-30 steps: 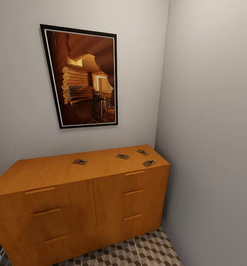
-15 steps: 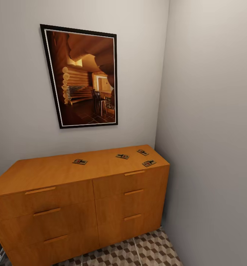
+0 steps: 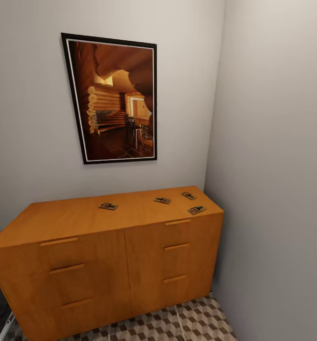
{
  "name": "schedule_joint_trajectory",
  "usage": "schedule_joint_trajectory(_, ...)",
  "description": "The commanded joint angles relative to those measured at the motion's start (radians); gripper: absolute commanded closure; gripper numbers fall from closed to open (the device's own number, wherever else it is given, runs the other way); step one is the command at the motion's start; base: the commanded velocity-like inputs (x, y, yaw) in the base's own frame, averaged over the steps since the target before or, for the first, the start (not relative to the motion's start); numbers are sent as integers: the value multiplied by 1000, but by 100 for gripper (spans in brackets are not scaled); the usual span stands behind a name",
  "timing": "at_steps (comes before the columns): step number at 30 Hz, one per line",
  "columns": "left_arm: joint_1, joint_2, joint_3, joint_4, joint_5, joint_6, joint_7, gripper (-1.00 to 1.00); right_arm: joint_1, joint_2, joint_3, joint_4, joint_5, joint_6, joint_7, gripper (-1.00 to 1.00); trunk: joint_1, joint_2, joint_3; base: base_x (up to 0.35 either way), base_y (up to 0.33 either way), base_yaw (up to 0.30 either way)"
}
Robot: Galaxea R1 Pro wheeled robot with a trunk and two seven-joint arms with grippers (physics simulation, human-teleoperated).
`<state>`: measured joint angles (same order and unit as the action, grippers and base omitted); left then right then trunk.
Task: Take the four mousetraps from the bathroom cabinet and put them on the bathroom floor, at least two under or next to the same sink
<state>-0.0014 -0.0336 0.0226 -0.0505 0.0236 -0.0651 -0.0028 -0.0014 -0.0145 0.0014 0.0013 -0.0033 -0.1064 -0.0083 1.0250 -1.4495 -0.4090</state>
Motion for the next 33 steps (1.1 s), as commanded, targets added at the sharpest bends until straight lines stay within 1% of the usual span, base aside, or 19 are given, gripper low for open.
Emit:
schedule_joint_trajectory(1,0,0,2,0,2,-2,0,-100,0,0,0,0,-1,-3,-1,-100,0,-1,-1,0,0,54)
schedule_joint_trajectory(22,0,0,2,-1,2,-3,0,-100,0,1,2,0,5,-1,-1,-100,0,-1,-1,2,0,11)
schedule_joint_trajectory(26,0,0,2,0,1,-2,0,-100,0,1,2,0,5,-1,-1,-100,0,-1,-1,128,-6,0)
schedule_joint_trajectory(33,0,0,1,0,1,-2,-1,-100,0,1,2,0,5,-1,-1,-100,0,-1,-1,232,-59,0)
